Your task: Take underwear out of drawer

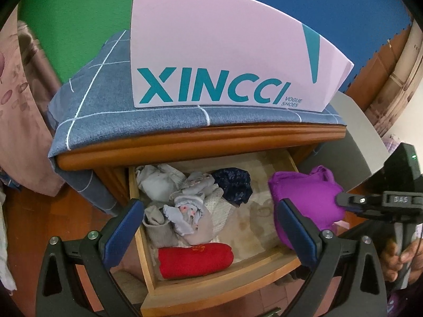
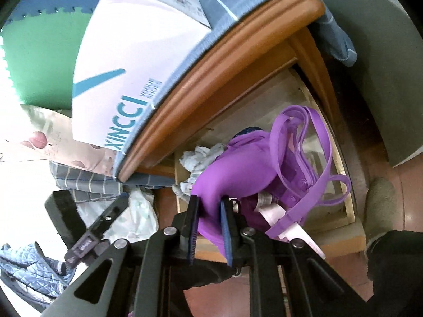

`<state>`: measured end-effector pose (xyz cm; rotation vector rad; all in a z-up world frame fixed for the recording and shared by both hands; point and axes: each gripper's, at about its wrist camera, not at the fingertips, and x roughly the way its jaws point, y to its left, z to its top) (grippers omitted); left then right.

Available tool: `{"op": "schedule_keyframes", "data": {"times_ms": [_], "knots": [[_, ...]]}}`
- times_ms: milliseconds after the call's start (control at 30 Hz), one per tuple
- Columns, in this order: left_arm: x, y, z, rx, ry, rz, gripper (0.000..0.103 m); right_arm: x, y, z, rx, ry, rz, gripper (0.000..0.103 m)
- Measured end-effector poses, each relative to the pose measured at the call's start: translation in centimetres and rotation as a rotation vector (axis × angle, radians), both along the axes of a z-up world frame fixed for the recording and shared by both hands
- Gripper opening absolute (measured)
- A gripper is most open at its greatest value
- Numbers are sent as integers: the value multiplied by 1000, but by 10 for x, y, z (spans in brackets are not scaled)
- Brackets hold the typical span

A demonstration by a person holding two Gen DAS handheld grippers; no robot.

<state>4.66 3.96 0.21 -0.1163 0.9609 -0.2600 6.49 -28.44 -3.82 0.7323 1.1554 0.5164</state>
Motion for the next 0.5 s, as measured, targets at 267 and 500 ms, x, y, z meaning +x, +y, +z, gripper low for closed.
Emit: {"op": "schedule_keyframes", "data": {"times_ms": [267, 500], "knots": [[1, -4, -2, 35, 0, 1, 100, -12, -4, 25, 57, -37, 5, 16], [2, -7, -6, 72, 10, -2, 100, -24, -6, 47, 109, -58, 5, 16]]}}
